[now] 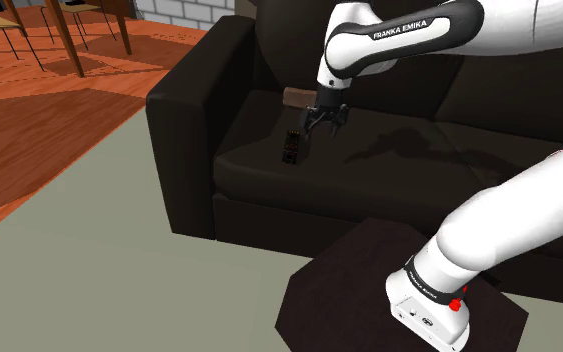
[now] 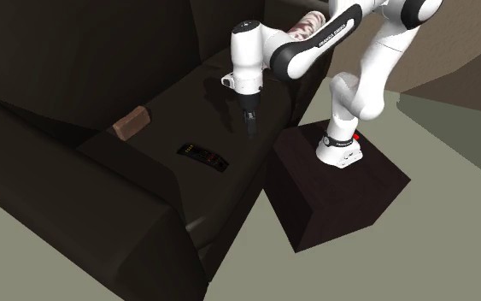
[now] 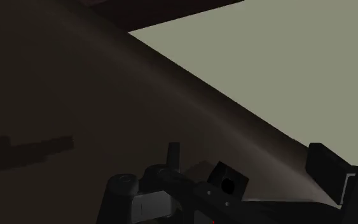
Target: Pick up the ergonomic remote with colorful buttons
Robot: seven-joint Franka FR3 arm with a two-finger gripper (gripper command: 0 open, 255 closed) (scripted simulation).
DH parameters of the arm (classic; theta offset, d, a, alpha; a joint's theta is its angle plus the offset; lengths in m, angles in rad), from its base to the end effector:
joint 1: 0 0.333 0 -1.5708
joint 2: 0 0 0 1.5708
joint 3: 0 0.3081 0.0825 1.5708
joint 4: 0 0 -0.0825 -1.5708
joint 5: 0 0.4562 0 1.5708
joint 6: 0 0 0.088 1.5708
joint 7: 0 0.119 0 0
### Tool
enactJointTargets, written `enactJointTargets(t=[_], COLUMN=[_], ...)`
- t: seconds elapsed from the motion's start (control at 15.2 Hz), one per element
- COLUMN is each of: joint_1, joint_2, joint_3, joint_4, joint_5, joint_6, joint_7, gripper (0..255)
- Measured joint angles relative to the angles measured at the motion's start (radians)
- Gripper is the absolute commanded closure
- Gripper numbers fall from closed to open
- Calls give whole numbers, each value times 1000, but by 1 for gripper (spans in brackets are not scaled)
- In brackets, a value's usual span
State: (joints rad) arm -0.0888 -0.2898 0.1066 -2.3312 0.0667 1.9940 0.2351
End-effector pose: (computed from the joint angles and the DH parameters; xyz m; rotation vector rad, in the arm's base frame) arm 0.5173 0.0136 0.3946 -3.0925 0.3907 0.0807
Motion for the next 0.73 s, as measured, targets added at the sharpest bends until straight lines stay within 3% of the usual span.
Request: enactJointTargets(t=[0.73], joint_1=[-39], joint_2=[413], joint_3=[-3], joint_4=[259], joint_5=[-84], joint_6=[176], joint_7=[247], gripper=[0])
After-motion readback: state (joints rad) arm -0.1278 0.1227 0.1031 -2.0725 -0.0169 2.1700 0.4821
